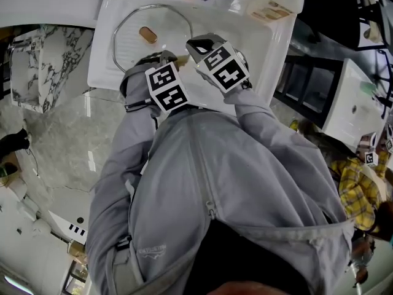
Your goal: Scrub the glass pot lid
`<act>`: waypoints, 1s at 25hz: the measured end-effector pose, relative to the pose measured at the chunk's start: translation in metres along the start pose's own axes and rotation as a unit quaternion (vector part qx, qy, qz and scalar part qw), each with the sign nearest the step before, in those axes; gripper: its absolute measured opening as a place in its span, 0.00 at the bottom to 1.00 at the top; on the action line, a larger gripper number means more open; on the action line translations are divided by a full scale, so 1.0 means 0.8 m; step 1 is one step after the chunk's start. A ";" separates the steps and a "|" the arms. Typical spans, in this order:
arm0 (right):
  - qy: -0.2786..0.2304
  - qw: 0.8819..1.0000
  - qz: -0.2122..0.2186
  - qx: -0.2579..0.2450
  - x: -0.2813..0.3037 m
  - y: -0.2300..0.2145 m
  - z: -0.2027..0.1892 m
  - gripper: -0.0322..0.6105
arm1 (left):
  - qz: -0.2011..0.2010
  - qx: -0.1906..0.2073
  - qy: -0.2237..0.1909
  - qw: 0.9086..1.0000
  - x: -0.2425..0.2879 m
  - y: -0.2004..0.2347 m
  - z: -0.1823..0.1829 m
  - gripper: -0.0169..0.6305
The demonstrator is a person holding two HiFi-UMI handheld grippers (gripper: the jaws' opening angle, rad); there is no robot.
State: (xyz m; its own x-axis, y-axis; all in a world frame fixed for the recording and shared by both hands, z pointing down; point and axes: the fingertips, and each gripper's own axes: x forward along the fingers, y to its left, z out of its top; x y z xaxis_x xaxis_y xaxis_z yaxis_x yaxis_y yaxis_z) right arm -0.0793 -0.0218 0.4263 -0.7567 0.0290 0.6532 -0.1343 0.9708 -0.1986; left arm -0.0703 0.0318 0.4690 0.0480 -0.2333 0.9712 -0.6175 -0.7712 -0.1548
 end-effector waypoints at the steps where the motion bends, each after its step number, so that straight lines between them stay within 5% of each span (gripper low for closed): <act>1: -0.004 1.000 -0.005 0.003 -0.005 -0.007 0.002 0.06 | 0.009 0.003 -0.003 1.000 -0.003 0.011 0.005 0.08; 8: -0.010 0.999 -0.026 0.031 -0.015 -0.053 0.000 0.06 | 0.065 0.020 0.006 0.998 0.005 0.099 0.023 0.08; 14: 0.035 0.998 -0.028 0.036 0.021 -0.081 -0.026 0.06 | 0.095 0.048 0.041 0.993 0.049 0.179 0.020 0.08; 25: 0.126 0.991 0.005 0.047 0.101 -0.100 -0.098 0.06 | 0.077 0.060 0.101 0.990 0.131 0.237 -0.009 0.08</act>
State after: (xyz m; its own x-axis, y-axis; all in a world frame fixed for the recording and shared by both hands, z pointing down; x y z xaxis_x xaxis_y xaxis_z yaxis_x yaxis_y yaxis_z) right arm -0.0790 -0.0788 0.5524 -0.5768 0.1084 0.8096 -0.1946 0.9444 -0.2651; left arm -0.1878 -0.1347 0.5424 -0.2045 -0.2405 0.9489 -0.5066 -0.8034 -0.3128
